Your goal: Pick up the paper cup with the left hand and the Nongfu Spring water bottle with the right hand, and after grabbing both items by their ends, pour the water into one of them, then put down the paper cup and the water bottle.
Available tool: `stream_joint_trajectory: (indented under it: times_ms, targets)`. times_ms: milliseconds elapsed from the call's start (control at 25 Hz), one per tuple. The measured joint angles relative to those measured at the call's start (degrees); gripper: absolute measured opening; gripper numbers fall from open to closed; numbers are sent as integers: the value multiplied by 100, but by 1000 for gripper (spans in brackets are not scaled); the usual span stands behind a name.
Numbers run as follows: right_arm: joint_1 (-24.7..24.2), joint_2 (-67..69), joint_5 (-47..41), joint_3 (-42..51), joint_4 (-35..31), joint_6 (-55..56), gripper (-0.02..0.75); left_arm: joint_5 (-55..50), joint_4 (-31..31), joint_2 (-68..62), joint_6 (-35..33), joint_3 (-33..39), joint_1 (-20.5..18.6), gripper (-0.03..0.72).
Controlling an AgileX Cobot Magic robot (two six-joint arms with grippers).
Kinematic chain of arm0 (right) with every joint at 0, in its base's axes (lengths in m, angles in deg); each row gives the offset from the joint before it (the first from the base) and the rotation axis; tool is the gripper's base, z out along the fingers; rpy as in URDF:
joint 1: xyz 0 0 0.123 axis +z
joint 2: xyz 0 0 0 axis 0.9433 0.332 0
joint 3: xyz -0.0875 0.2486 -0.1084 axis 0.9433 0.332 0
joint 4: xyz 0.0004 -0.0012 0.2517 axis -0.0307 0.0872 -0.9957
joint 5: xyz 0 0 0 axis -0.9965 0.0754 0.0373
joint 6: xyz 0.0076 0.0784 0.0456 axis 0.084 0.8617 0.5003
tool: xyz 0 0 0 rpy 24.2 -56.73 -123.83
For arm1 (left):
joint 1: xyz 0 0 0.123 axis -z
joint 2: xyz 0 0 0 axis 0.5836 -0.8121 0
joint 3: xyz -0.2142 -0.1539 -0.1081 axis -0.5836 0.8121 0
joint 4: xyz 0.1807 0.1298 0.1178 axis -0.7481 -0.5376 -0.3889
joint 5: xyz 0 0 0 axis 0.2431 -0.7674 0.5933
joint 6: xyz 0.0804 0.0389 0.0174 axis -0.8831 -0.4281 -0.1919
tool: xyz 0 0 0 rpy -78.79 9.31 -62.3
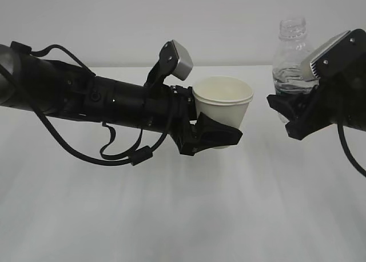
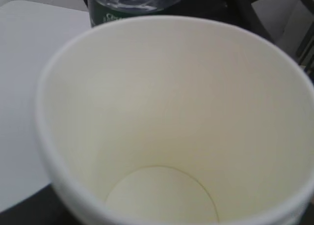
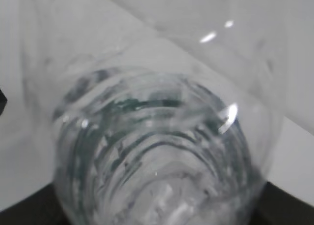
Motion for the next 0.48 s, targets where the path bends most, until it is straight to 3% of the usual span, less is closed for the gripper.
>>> stream_joint_trajectory:
  times_ms: [480]
  targets:
    - [0, -69, -584, -381, 659, 24, 448, 86, 0, 0, -46, 0, 22, 471]
